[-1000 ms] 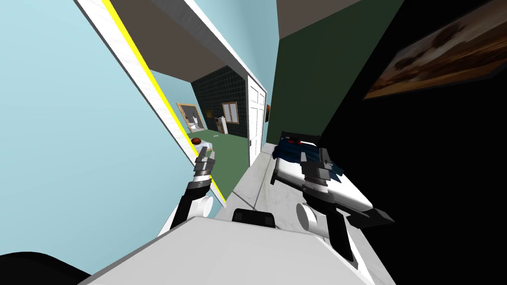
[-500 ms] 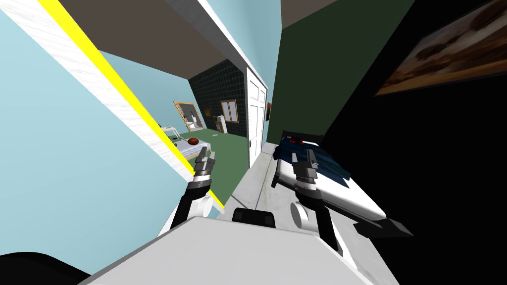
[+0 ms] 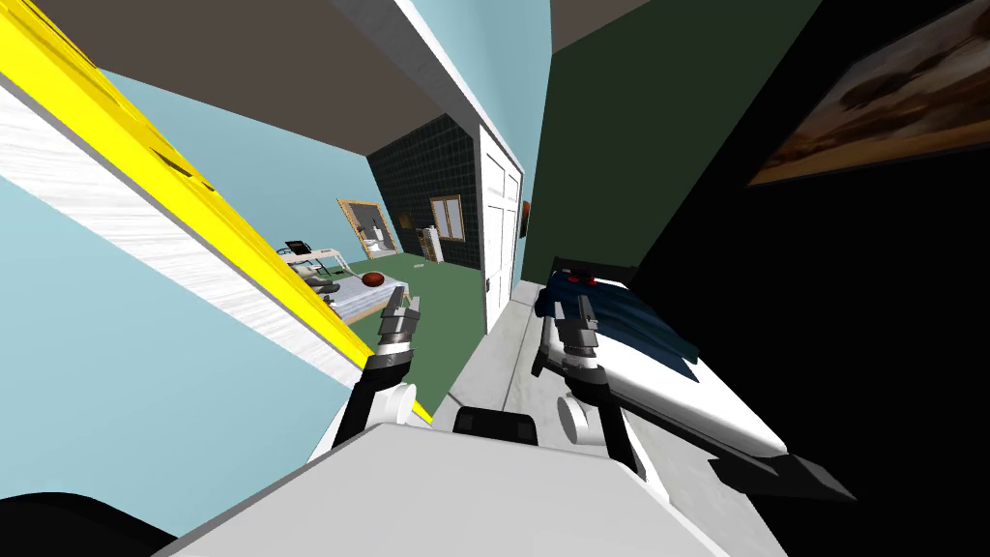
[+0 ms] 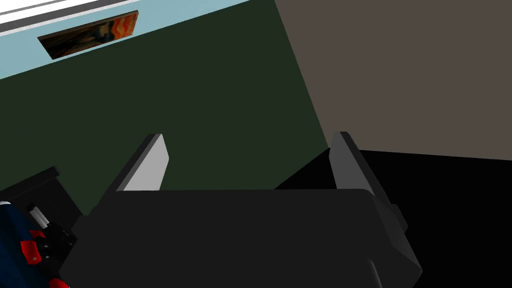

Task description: Push the door open

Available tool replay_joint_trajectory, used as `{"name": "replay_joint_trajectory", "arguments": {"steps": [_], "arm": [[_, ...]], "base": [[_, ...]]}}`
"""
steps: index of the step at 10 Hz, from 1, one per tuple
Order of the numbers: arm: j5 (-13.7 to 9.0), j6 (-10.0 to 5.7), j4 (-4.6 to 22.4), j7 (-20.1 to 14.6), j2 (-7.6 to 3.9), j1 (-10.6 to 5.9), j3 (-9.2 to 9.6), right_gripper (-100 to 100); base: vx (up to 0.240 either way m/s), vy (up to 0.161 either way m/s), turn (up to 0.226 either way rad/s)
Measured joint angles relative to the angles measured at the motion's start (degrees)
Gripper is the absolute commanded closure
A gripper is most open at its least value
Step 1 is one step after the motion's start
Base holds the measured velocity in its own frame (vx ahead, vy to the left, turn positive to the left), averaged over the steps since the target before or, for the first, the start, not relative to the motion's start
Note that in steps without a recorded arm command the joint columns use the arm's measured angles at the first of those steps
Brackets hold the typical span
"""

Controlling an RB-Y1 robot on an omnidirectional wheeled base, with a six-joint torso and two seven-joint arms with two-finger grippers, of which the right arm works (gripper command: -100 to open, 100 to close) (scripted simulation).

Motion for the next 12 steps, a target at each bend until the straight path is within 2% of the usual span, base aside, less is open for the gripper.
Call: {"name": "replay_joint_trajectory", "arguments": {"steps": [1, 6, 8, 12], "arm": [[0.05, -0.11, 0.98, -0.21, -0.36, -0.87, 0.76, -100], [0.31, -2.76, 6.81, -1.33, -2.83, -3.42, 5.18, -100], [0.22, -3.87, 10.15, -2.17, -4.28, -5.47, 7.15, -100], [0.66, -6.16, 14.64, -2.95, -6.12, -7.09, 11.54, -100]], "base": [[0.106, 0.008, 0.004], [0.141, 0.005, 0.004], [0.180, 0.008, 0.007], [0.125, -0.001, 0.004]]}}
